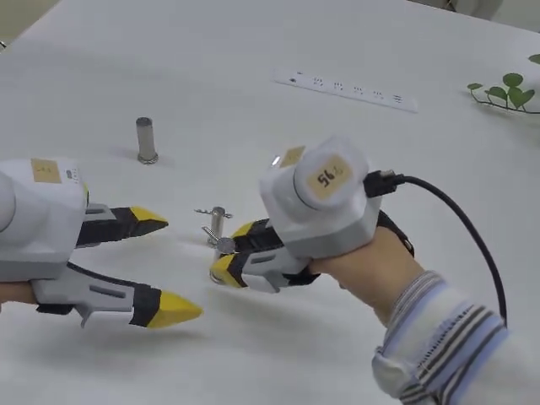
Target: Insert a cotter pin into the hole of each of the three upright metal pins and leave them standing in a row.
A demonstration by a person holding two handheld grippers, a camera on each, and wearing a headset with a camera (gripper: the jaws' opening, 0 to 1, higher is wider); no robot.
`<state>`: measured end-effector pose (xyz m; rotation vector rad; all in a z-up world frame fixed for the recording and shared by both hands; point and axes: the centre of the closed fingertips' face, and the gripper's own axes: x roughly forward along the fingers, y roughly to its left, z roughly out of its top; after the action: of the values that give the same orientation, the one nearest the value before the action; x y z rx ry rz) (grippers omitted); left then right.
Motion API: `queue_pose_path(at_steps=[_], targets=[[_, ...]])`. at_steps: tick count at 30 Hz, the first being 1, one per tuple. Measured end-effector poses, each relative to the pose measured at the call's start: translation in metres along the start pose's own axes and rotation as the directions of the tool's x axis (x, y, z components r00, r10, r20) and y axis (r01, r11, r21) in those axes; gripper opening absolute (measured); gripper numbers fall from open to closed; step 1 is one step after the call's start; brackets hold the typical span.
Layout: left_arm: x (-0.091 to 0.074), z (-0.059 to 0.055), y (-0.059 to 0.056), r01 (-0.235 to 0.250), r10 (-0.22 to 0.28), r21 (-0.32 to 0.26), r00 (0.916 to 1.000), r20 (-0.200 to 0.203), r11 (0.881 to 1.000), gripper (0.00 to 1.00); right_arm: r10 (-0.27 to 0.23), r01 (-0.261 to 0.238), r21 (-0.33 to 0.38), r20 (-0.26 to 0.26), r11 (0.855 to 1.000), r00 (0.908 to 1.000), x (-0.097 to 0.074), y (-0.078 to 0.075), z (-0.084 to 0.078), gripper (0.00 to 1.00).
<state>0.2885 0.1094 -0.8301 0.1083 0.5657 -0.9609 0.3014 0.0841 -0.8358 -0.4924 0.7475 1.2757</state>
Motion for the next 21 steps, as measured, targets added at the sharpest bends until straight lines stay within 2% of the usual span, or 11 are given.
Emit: queue_pose_path(at_steps=[2, 4, 9, 11, 16, 21], targets=[[-0.002, 0.0, 0.008, -0.041, 0.041, 0.018, 0.9991, 0.007, 0.999, 0.87, -0.004, 0.004, -0.004, 0.005, 1.0, 1.0, 0.001, -0.001, 0.001, 0.18], [-0.004, 0.001, 0.01, -0.052, 0.052, 0.011, 0.9985, 0.019, 0.999, 0.92, -0.003, 0.003, 0.008, 0.014, 1.0, 0.9999, 0.003, -0.001, 0.002, 0.18], [-0.007, 0.003, 0.013, -0.062, 0.062, -0.016, 0.9974, 0.038, 0.998, 0.95, -0.003, 0.003, 0.013, 0.017, 1.0, 0.9999, 0.005, -0.001, 0.001, 0.17], [-0.008, 0.004, 0.014, -0.068, 0.07, -0.026, 0.9965, 0.047, 0.997, 1.0, -0.002, 0.002, 0.016, 0.019, 1.0, 0.9998, 0.006, -0.002, 0.0, 0.17], [-0.01, 0.004, 0.013, -0.061, 0.063, -0.04, 0.9966, 0.054, 0.997, 0.99, 0.003, -0.004, 0.013, 0.032, 1.0, 0.9995, 0.006, -0.002, 0.001, 0.17], [-0.011, 0.002, 0.015, -0.084, 0.086, -0.033, 0.9952, 0.048, 0.996, 0.98, 0.008, -0.006, -0.08, 0.028, 0.997, 0.9996, 0.006, -0.001, 0.001, 0.15]])
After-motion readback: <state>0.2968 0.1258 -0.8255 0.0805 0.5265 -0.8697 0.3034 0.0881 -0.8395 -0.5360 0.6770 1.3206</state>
